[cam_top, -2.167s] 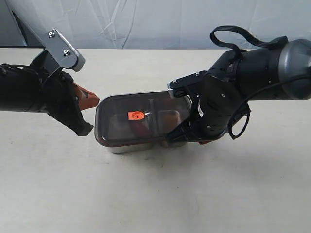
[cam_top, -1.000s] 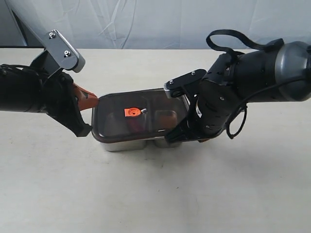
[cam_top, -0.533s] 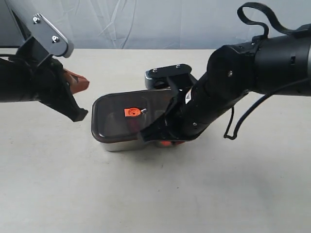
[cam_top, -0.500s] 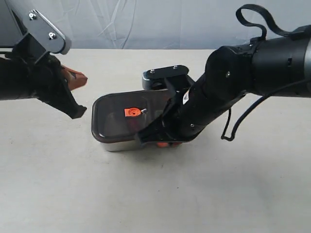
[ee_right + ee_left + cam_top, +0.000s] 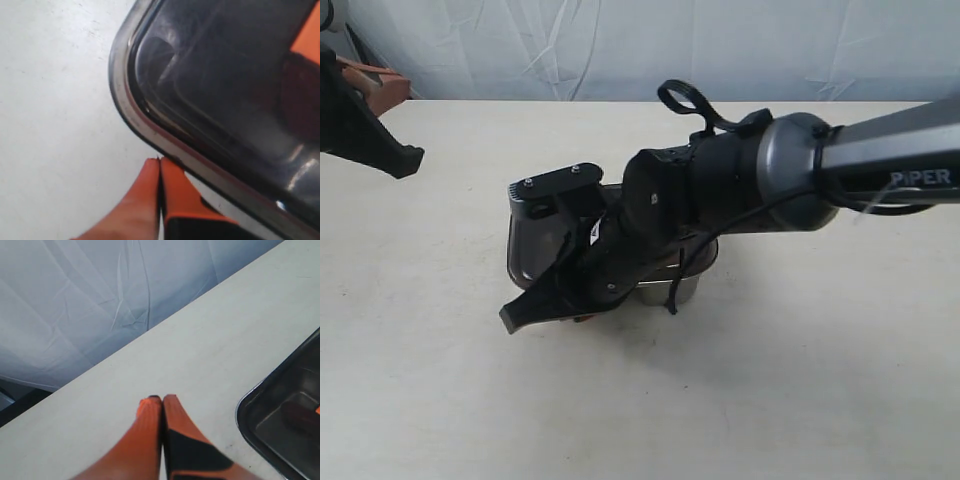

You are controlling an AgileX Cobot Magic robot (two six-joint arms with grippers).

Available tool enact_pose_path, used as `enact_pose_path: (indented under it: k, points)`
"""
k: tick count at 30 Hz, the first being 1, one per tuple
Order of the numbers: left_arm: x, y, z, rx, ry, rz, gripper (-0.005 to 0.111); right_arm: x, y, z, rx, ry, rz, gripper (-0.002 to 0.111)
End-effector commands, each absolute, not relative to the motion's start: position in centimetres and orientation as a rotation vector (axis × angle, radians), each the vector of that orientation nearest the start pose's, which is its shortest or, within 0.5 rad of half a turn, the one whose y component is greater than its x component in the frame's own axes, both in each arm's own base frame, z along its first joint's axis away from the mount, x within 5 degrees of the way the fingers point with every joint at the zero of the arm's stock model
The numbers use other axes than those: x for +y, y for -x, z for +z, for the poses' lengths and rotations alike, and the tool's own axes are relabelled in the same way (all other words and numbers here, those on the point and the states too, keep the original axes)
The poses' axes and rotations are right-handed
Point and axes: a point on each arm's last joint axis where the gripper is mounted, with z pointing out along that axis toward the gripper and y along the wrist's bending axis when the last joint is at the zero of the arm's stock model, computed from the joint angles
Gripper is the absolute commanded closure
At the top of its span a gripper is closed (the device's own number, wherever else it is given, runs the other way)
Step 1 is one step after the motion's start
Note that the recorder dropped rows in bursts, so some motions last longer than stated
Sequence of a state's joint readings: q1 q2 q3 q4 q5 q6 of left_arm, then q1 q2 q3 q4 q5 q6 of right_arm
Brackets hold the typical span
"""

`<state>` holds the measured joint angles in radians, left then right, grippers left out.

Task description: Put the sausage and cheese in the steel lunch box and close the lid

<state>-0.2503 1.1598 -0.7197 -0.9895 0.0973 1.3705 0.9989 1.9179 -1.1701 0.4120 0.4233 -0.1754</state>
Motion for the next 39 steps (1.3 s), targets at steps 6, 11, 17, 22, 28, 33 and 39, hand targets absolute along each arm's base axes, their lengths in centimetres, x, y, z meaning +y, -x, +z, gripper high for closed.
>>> enact_pose_path:
  k: [6,11,17,22,28,33,39]
  points:
    - [-6.9,-23.6,29.5,1.867,-0.664,-0.019,0.107,34.6,-20.4,15.9,2.500,1.102,0.624,0.108]
    - [-6.9,-23.5,29.2,1.876,-0.669,-0.023,0.107,34.4,-19.9,15.8,2.539,1.138,0.620,0.108]
    - [-6.7,-23.2,27.8,1.915,-0.672,-0.011,0.107,34.0,-19.3,16.9,2.566,1.177,0.630,0.108]
    - [-7.0,-22.8,27.3,1.934,-0.702,-0.042,0.107,32.7,-19.1,21.9,2.435,1.177,0.655,0.108]
    - [-7.1,-22.8,27.2,1.943,-0.697,-0.065,0.107,28.6,-23.8,25.6,2.326,0.895,0.445,0.108]
    - [-7.4,-23.3,26.3,1.995,-0.661,-0.122,0.107,26.8,-28.9,23.7,2.368,0.793,0.346,0.108]
    - [-7.6,-23.5,25.7,2.022,-0.672,-0.141,0.107,28.4,-32.5,21.6,2.368,0.827,0.303,0.108]
